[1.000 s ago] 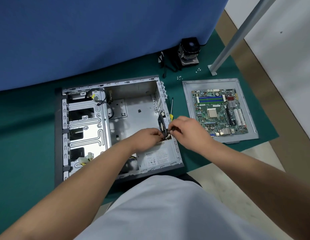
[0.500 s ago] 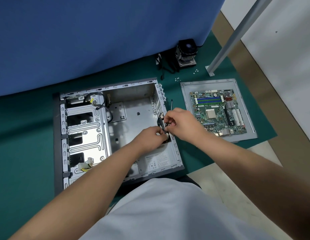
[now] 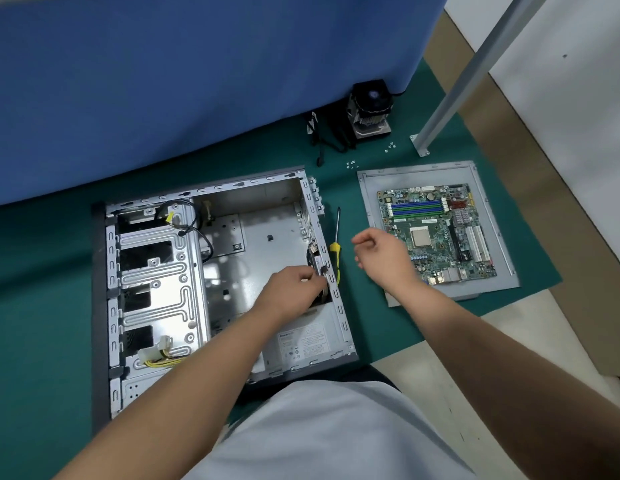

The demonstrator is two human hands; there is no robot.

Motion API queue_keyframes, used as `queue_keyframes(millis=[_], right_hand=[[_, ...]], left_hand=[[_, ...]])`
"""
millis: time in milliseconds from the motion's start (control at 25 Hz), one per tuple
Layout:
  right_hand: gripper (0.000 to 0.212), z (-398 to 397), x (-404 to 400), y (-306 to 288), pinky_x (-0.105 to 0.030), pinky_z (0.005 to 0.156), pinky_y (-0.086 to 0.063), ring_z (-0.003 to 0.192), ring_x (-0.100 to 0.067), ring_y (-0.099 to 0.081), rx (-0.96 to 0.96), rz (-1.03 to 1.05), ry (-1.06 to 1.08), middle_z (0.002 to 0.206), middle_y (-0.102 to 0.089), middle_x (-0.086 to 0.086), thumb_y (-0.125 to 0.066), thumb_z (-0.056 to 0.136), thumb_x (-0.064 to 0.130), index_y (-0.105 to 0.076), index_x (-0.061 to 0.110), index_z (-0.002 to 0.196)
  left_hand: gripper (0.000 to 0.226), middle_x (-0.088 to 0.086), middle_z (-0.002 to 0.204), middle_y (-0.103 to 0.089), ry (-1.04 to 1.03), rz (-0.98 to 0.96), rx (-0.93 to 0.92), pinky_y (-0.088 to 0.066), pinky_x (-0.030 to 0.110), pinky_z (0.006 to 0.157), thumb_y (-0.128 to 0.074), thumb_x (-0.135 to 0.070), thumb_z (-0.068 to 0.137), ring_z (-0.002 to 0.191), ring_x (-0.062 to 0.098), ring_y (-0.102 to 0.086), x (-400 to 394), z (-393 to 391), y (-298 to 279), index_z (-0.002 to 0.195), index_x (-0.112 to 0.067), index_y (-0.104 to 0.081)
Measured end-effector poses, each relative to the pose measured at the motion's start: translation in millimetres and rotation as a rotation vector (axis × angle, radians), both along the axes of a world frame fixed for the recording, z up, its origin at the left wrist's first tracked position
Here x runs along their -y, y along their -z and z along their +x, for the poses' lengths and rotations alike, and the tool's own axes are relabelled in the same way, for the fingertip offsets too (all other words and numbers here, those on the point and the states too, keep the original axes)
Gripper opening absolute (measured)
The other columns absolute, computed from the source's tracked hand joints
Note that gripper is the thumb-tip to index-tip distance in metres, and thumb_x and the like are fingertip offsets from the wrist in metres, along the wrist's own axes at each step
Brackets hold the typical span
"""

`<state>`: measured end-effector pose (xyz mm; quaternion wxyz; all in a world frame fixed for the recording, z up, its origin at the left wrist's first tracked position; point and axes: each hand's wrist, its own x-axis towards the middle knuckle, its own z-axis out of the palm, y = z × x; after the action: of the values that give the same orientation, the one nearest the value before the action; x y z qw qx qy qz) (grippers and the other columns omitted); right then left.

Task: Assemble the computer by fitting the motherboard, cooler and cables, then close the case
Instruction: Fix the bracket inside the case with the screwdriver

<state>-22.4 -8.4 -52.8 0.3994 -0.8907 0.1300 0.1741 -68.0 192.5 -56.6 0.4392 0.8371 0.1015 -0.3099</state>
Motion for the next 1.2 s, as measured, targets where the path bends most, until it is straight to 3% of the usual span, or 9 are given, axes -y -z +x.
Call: queue_keyframes(millis=[120,200,280,400,640,880,1000,1080,1200], right_hand=[[0.035,19.2,-4.3,33.8,-0.03,0.083,-0.047,0.107,-0.028,-0.063,-0.3,-0.234,-0.159,0.111,-0.064,-0.005,-0.063,0.097,0.043,-0.061,0.015,0.118],[0.037,26.8,-15.4,50.8,-0.029,0.073,-0.044,0.093,-0.029,-0.062,-0.393,-0.252,-0.211,0.095,-0.061,-0.007,-0.064,0.095,0.049,-0.058,0.013,0.1],[0.034,28.7,-24.1,63.8,-0.027,0.065,-0.041,0.079,-0.028,-0.059,-0.386,-0.268,-0.222,0.083,-0.058,-0.006,-0.067,0.093,0.043,-0.056,0.011,0.089],[0.021,29.3,-26.8,67.6,-0.026,0.061,-0.041,0.074,-0.027,-0.057,-0.37,-0.294,-0.198,0.085,-0.058,-0.008,-0.064,0.09,0.031,-0.058,0.011,0.087],[0.014,39.5,39.4,48.0,-0.031,0.069,-0.045,0.082,-0.031,-0.059,-0.223,-0.487,-0.066,0.09,-0.058,-0.01,-0.06,0.088,0.022,-0.052,0.012,0.093],[0.03,34.7,56.6,56.0,-0.033,0.066,-0.047,0.088,-0.033,-0.063,-0.267,-0.627,-0.101,0.099,-0.062,-0.012,-0.065,0.09,0.015,-0.055,0.006,0.117],[0.04,29.4,57.4,52.5,-0.039,0.076,-0.052,0.102,-0.036,-0.064,-0.255,-0.628,-0.119,0.12,-0.06,-0.017,-0.068,0.094,0.026,-0.052,0.006,0.125],[0.048,28.8,56.7,44.7,-0.042,0.087,-0.053,0.111,-0.038,-0.061,-0.267,-0.606,-0.149,0.133,-0.052,-0.019,-0.066,0.096,0.033,-0.051,0.006,0.132],[0.049,38.8,38.9,18.2,-0.041,0.101,-0.049,0.119,-0.032,-0.059,-0.128,-0.42,-0.198,0.138,-0.052,-0.015,-0.063,0.098,0.039,-0.055,0.009,0.135]], left_hand=[[0.033,-0.015,0.066,-0.063,-0.063,-0.074,-0.067,-0.044,0.027,0.067,-0.064,-0.051,0.093,0.069,0.012,-0.058,-5.4,-2.0,4.1,0.077,-0.024,-0.071],[0.038,-0.009,0.066,-0.063,-0.118,-0.163,-0.136,-0.052,0.033,0.076,-0.069,-0.054,0.091,0.069,0.016,-0.059,-8.9,-2.9,5.2,0.076,-0.02,-0.073],[0.039,0.001,0.071,-0.065,-0.124,-0.188,-0.144,-0.054,0.037,0.081,-0.07,-0.056,0.09,0.07,0.017,-0.058,-9.6,-4.1,5.6,0.076,-0.02,-0.075],[0.043,0.013,0.081,-0.069,-0.112,-0.155,-0.114,-0.046,0.033,0.076,-0.067,-0.061,0.09,0.071,0.017,-0.056,-7.6,-6.4,5.6,0.082,-0.019,-0.075],[0.041,-0.009,0.092,-0.077,-0.097,-0.16,-0.121,-0.056,0.039,0.095,-0.064,-0.071,0.083,0.095,0.019,-0.072,-9.3,-7.6,4.6,0.088,-0.033,-0.079],[0.061,0.007,0.101,-0.076,-0.072,-0.178,-0.124,-0.055,0.045,0.1,-0.06,-0.078,0.076,0.103,0.029,-0.07,-11.0,-8.6,0.1,0.091,-0.021,-0.077],[0.051,0.005,0.094,-0.076,-0.013,-0.115,-0.125,-0.055,0.039,0.093,-0.062,-0.073,0.085,0.096,0.027,-0.071,-14.5,-4.8,-2.7,0.087,-0.024,-0.076],[0.044,-0.005,0.084,-0.074,0.041,-0.035,-0.092,-0.054,0.033,0.077,-0.06,-0.07,0.09,0.083,0.017,-0.069,-18.1,-4.2,-6.0,0.08,-0.029,-0.073],[0.039,-0.012,0.074,-0.068,0.088,0.028,-0.013,-0.041,0.026,0.064,-0.057,-0.063,0.096,0.072,0.008,-0.06,-23.0,-6.1,-13.1,0.075,-0.031,-0.067]])
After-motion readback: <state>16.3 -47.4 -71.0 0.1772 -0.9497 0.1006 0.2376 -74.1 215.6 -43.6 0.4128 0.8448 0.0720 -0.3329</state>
